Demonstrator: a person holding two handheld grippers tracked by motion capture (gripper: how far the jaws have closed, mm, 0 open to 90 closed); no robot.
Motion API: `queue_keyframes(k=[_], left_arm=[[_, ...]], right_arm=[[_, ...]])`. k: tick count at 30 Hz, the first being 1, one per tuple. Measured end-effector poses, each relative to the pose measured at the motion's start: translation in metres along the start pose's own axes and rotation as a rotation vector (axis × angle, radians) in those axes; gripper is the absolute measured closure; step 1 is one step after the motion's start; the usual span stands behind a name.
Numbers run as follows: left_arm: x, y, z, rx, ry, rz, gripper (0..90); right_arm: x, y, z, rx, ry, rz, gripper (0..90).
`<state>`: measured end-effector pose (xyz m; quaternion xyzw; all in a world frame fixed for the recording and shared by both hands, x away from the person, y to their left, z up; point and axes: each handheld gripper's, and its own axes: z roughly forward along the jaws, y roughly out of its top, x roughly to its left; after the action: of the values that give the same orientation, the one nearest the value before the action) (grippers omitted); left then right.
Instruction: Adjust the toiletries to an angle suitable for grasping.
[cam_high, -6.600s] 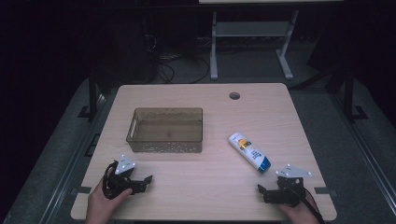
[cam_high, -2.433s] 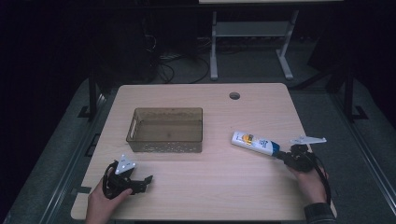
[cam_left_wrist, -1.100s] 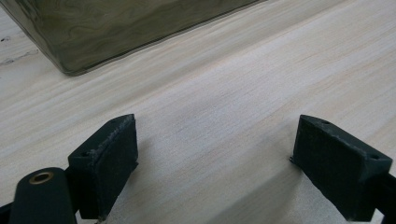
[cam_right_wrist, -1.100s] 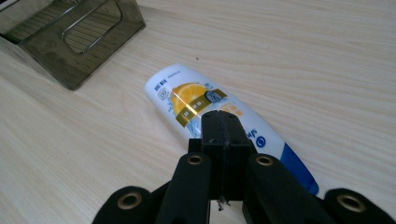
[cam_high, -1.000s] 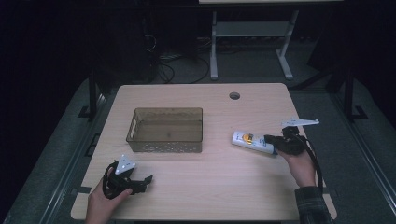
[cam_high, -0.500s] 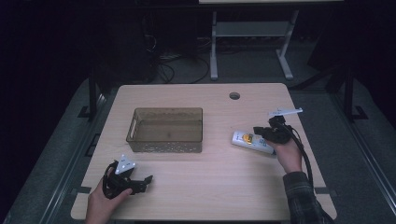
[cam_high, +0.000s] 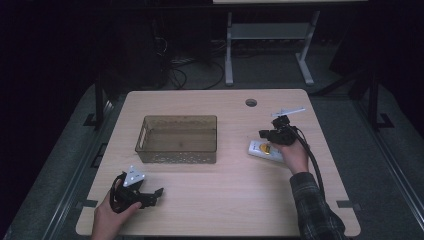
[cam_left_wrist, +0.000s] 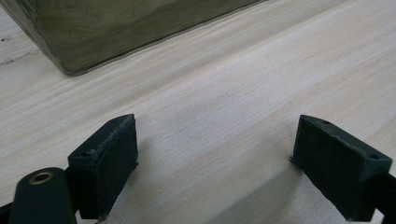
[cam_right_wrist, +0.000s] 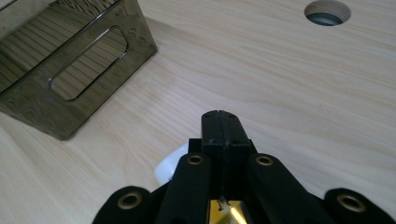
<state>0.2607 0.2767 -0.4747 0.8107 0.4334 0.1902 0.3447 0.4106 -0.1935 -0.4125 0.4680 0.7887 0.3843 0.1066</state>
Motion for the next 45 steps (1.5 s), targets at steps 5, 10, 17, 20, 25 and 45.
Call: queue_keyframes(k=[5,10,17,20,25,45], left_arm=[[0.000,0.000,0.000,0.000,0.000,0.000,12.9],[0.000,0.000,0.000,0.000,0.000,0.000,12.8],[0.000,0.000,0.000,0.000,0.000,0.000,12.9],[0.000,0.000,0.000,0.000,0.000,0.000,12.9],[0.000,0.000,0.000,0.000,0.000,0.000,12.9],[0.000,0.000,0.000,0.000,0.000,0.000,12.9]], right_arm=[[0.001,0.002,0.012,0.027,-0.001,0.003,89.6],[0.001,0.004,0.026,0.055,-0.004,0.003,89.6],[-0.002,0.005,0.040,0.093,-0.004,0.035,89.5],[-0.005,0.003,0.044,0.110,-0.007,0.047,89.6],[-0.005,0.002,0.046,0.121,-0.006,0.050,89.6],[0.016,-0.009,0.044,0.158,0.054,-0.004,89.5]])
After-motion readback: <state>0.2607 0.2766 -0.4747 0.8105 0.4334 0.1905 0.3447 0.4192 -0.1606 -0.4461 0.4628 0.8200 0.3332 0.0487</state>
